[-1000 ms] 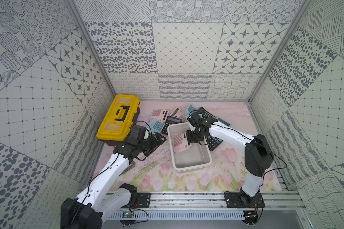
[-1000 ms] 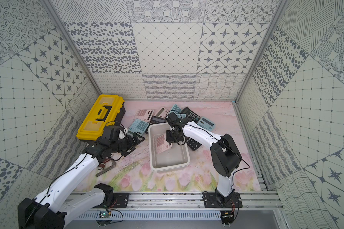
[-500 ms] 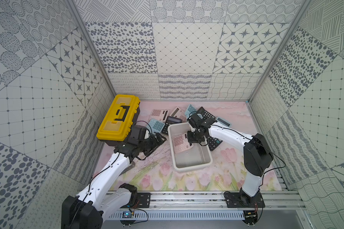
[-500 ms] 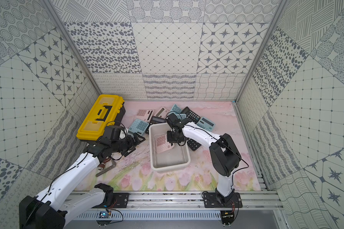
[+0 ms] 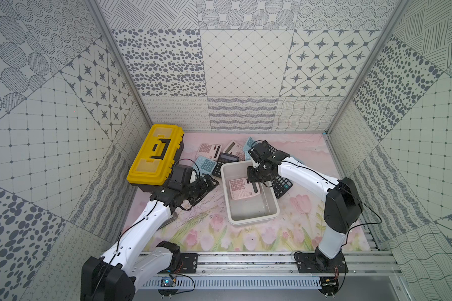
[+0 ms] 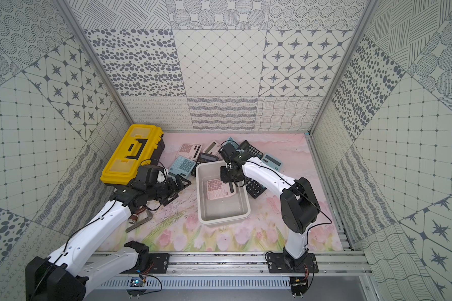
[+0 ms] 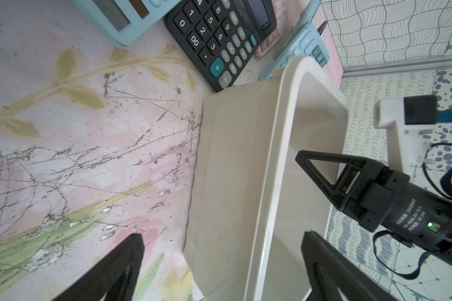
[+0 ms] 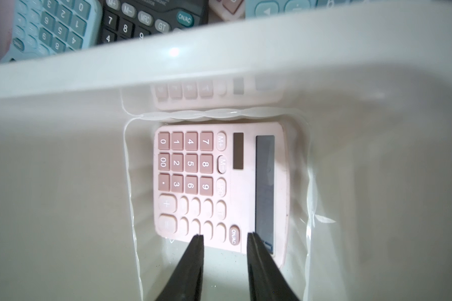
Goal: Put the calculator in the storage box
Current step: Place the calculator in the storage box.
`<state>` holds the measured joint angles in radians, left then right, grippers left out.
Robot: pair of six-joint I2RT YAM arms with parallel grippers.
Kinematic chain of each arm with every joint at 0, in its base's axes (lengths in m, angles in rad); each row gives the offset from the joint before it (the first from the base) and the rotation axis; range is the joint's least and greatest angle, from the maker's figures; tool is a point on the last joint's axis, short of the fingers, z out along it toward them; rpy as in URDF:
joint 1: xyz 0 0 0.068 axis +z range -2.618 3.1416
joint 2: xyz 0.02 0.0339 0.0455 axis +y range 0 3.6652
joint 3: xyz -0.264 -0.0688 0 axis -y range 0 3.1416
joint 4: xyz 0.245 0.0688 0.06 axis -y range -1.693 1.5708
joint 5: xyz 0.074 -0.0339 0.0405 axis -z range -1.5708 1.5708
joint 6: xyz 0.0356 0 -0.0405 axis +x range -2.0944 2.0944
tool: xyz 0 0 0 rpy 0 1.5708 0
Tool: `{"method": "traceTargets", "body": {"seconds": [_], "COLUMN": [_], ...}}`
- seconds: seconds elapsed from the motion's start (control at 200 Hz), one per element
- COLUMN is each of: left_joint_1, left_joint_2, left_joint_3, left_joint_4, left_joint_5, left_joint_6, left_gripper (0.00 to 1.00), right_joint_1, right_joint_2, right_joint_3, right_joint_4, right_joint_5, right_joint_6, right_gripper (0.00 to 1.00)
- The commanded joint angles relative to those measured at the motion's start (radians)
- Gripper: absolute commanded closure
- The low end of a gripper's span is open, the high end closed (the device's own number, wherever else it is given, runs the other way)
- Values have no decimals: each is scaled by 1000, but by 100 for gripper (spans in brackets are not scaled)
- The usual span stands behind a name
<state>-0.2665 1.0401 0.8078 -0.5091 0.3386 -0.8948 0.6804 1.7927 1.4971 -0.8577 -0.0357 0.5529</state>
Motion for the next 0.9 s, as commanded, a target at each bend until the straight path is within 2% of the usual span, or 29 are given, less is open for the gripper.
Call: {"method": "traceTargets", "body": {"seconds": [0.0, 0.175, 0.28, 0.385, 0.66, 0.815, 0.895], "left_joint_1": [10, 15, 39, 88, 206, 246, 249], "left_joint_2": [3, 20, 55, 105, 261, 360, 385], "left_joint_3": [1, 18, 46, 77, 166, 169, 147], "left_joint_4": [15, -2, -22, -29, -27, 29, 78], "left_joint_5": [6, -21, -36, -36, -64, -49, -82], "left_joint_6": [22, 48, 69, 82, 86, 51, 33], "left_gripper": [0, 0, 0, 0, 1, 6, 8], "right_joint_1": [-3, -3, -3, -3, -6, -15, -18], "right_joint_2": [-55, -112, -155, -208, -347, -401, -417], "right_joint_3": [37, 32, 21, -6, -102, -151, -173], "right_joint_4": [-9, -9, -9, -8, -4, 8, 15], "right_joint_5": [8, 4, -3, -1, 31, 30, 24], "right_joint_6": [-14, -18, -24, -29, -44, -47, -47], "right_gripper": [66, 65, 61, 50, 14, 7, 6]}}
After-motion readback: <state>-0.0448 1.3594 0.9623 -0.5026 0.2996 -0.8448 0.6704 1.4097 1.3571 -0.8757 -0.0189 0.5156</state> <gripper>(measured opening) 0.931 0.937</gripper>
